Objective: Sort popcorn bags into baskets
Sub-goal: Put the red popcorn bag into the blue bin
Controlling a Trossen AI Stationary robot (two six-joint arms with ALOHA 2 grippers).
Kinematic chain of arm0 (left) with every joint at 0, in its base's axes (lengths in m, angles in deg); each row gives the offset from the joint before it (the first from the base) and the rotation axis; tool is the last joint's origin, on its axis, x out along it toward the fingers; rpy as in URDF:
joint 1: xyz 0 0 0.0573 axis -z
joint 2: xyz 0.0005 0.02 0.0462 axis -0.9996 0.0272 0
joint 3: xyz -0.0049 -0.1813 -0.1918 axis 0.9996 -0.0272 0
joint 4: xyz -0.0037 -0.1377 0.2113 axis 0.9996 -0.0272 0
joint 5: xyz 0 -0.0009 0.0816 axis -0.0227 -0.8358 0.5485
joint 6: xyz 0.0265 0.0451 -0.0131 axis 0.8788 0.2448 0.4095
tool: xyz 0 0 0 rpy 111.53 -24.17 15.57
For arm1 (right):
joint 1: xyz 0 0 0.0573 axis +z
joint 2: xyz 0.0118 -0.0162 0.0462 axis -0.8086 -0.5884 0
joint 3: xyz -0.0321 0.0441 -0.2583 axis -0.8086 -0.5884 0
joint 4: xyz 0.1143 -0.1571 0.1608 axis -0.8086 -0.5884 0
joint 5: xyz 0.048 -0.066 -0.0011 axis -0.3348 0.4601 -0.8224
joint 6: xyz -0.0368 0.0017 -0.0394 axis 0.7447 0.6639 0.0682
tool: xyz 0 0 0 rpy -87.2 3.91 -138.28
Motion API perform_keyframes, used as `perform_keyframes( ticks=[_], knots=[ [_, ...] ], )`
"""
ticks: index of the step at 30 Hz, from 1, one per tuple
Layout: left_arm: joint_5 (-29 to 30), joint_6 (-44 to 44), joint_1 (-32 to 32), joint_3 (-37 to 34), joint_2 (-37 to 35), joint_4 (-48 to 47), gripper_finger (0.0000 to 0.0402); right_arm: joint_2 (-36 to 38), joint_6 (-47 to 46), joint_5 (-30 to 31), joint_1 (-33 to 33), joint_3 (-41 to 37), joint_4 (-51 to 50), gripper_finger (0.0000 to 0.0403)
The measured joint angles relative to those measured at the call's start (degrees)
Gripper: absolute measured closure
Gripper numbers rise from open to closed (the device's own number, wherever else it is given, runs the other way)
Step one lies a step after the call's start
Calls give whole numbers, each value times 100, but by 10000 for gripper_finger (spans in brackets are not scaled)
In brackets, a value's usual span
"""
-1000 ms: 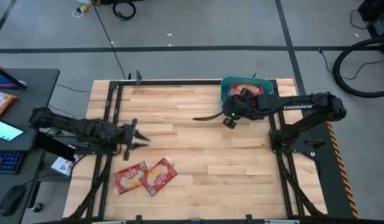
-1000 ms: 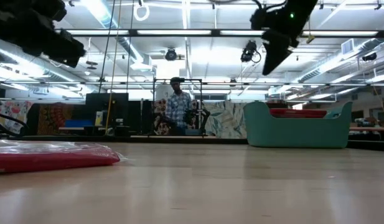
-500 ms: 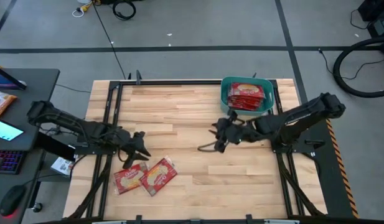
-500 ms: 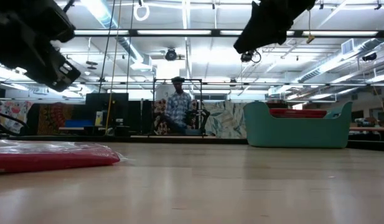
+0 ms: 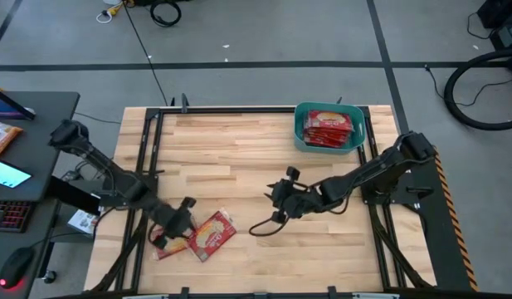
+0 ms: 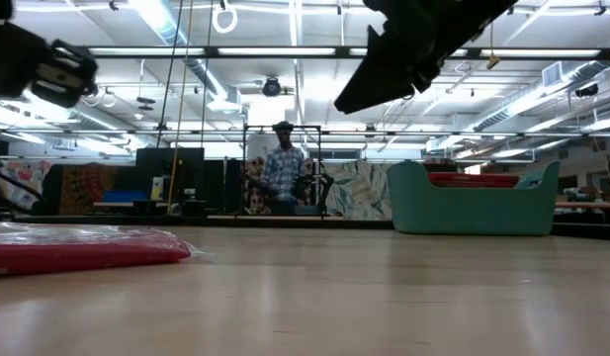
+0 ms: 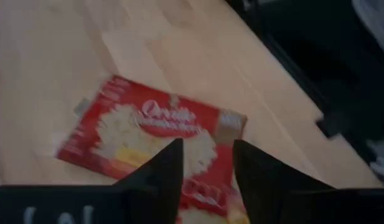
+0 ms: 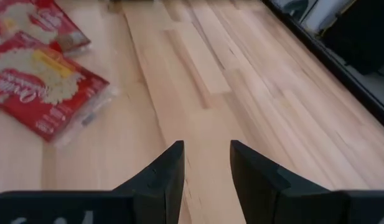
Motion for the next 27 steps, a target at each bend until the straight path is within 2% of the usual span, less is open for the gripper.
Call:
perform_keyframes(
  ticks=[6, 9, 12, 19, 27],
  knots=[
    [1172, 114, 1024, 90, 669, 12, 202, -318, 90, 103, 66, 368, 25, 270],
    [1879, 282, 1390, 91, 1024, 24, 192, -375, 226, 99, 80, 460, 186, 270],
    [2242, 289, 1608, 87, 1323, 20, 191, -351, 321, 87, 80, 471, 369, 270],
    [2481, 215, 1898, 102, 1815, 224, 191, -345, 632, 223, 60, 473, 703, 270],
    [2479, 290, 1976, 608, 2504, -75, 191, -357, 740, 163, 43, 471, 913, 270]
  ],
)
